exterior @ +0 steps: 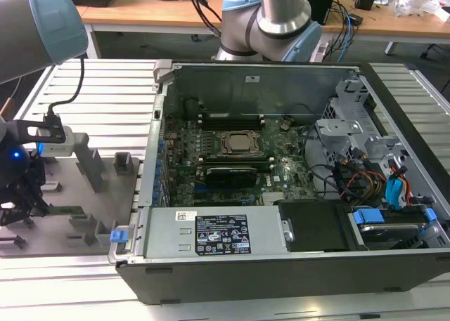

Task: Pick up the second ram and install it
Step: 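Pick up the second ram and move it above second insertion slot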

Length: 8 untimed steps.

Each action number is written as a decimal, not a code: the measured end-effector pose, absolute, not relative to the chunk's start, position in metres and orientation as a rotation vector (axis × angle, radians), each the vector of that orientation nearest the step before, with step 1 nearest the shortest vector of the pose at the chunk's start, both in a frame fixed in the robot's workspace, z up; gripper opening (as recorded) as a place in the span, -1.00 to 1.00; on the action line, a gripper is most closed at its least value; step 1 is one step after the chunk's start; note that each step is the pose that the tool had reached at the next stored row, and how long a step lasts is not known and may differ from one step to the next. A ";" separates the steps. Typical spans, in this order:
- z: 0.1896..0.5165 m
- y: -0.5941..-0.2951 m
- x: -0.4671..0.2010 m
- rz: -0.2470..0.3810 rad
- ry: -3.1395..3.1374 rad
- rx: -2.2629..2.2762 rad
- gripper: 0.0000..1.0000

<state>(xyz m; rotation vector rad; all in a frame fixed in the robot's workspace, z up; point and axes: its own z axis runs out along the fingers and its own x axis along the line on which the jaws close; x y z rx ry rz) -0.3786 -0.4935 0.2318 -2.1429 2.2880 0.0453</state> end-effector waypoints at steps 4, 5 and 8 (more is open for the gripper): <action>0.240 -0.493 -0.379 0.045 2.288 -2.143 -0.73; 0.241 -0.492 -0.379 0.045 2.288 -2.143 -0.73; 0.246 -0.492 -0.379 0.045 2.288 -2.143 -0.73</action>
